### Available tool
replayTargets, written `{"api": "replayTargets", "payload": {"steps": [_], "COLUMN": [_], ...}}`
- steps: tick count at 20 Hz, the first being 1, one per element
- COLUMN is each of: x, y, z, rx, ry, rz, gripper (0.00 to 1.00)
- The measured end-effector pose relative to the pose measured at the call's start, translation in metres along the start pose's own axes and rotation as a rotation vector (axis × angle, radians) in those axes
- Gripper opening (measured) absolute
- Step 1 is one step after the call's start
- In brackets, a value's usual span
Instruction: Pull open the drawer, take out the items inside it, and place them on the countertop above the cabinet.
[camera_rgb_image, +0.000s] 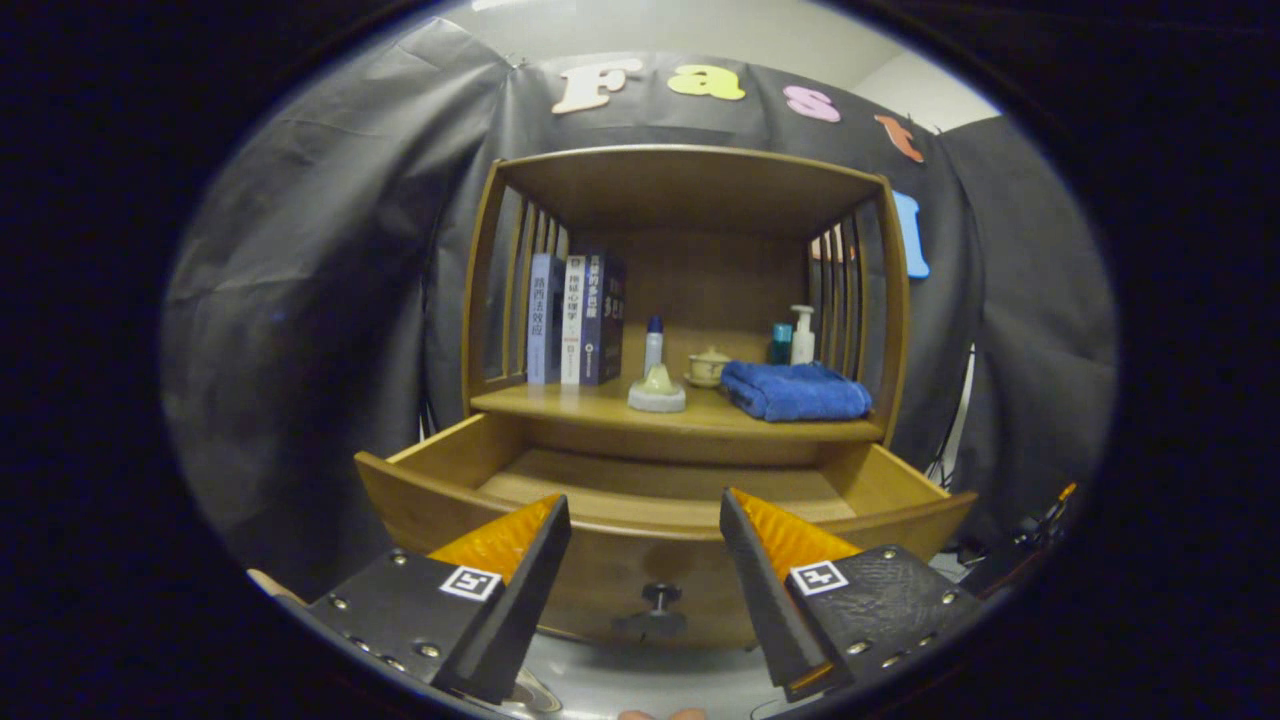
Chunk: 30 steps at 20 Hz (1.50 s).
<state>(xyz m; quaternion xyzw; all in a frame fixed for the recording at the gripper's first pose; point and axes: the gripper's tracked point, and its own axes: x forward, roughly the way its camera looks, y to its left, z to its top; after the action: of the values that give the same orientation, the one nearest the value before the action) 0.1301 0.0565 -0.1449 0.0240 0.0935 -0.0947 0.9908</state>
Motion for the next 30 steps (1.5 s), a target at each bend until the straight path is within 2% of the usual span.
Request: {"api": "replayTargets", "payload": {"steps": [2, 3, 14, 30], "x": [0.001, 0.004, 0.019, 0.019], "y": [-0.006, -0.007, -0.011, -0.01], "z": [-0.007, -0.009, -0.033, -0.033], "rx": [0.013, 0.024, 0.049, 0.054], "ry": [0.023, 0.029, 0.086, 0.075], "rz": [-0.027, -0.038, -0.094, -0.097], "gripper": [0.91, 0.96, 0.96, 0.96]}}
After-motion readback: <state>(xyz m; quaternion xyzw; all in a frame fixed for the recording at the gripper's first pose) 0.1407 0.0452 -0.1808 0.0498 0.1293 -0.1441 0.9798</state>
